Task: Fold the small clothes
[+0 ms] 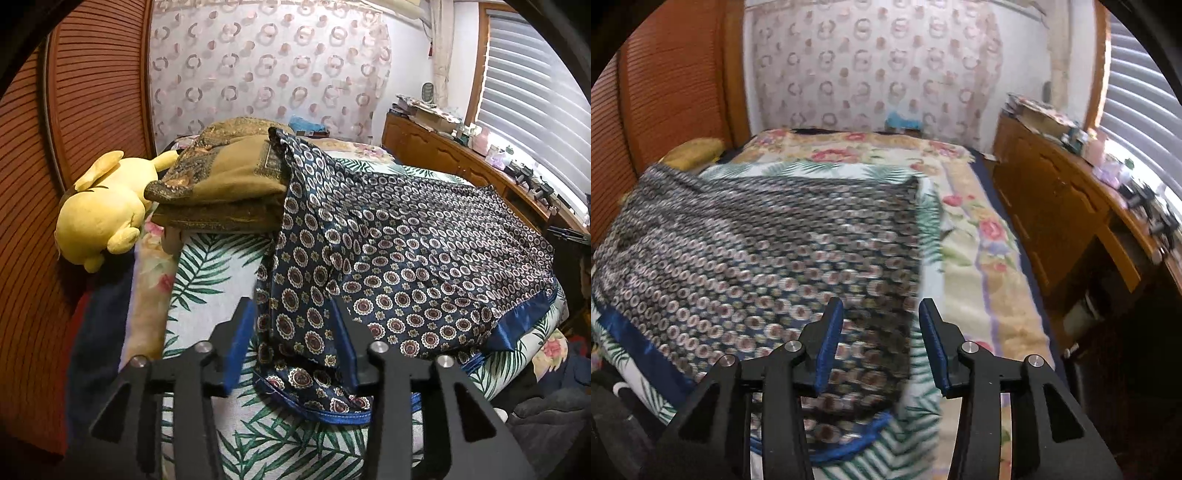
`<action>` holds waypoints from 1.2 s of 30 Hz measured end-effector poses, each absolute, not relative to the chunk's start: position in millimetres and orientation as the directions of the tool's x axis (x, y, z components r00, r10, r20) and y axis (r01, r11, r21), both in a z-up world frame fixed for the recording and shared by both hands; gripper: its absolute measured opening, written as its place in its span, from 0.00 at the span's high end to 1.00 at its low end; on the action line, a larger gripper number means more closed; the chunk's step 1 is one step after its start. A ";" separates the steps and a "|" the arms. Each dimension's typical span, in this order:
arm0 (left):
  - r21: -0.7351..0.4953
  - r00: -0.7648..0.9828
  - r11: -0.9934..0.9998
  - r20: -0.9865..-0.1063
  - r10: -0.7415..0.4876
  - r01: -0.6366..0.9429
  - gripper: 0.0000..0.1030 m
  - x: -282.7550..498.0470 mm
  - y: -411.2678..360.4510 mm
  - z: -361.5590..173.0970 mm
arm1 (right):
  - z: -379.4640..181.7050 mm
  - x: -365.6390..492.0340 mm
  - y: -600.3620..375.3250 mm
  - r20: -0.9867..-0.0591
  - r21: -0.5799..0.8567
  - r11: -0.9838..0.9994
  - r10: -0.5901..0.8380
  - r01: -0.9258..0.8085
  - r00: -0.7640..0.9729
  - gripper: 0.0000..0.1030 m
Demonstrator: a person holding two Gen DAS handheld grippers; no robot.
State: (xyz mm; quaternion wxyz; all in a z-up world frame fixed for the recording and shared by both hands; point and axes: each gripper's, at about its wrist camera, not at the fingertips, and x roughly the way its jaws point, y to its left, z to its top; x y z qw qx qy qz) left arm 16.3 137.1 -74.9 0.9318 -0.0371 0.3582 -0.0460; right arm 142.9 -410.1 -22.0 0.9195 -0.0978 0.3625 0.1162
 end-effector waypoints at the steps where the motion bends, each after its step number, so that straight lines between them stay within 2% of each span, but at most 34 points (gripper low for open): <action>1: -0.103 0.736 0.993 -0.667 -0.113 0.059 0.54 16.8 136.4 -76.9 | -24.3 142.9 -399.9 -0.693 -0.097 0.946 0.158 -0.309 0.703 0.56; 11: -0.101 0.709 0.994 -0.698 -0.101 0.042 0.52 18.2 134.7 -93.5 | -64.3 153.7 -311.3 -0.742 -0.065 0.878 0.276 -0.475 0.611 0.55; 19: -0.104 0.696 0.994 -0.711 -0.099 0.035 0.52 17.8 137.2 -101.2 | -84.8 163.8 -278.5 -0.779 -0.076 0.854 0.271 -0.515 0.565 0.54; 20: -0.105 0.695 0.994 -0.712 -0.099 0.034 0.52 17.9 137.2 -101.8 | -86.1 163.8 -277.4 -0.778 -0.074 0.855 0.272 -0.513 0.566 0.53; 22: -0.106 0.692 0.994 -0.715 -0.099 0.032 0.52 18.0 137.0 -103.4 | -88.4 164.0 -275.8 -0.780 -0.068 0.856 0.274 -0.512 0.562 0.44; 28: -0.111 0.683 0.993 -0.723 -0.102 0.032 0.52 18.5 136.9 -107.4 | -91.4 161.5 -273.4 -0.788 -0.058 0.855 0.277 -0.515 0.550 0.30; 33: -0.117 0.680 0.993 -0.725 -0.105 0.028 0.52 18.3 137.6 -109.3 | -91.1 158.2 -272.9 -0.785 -0.072 0.876 0.245 -0.476 0.569 0.24; 36: -0.124 0.681 0.992 -0.724 -0.107 0.024 0.52 18.5 138.5 -108.9 | -91.2 155.1 -275.9 -0.778 -0.066 0.876 0.255 -0.478 0.574 0.24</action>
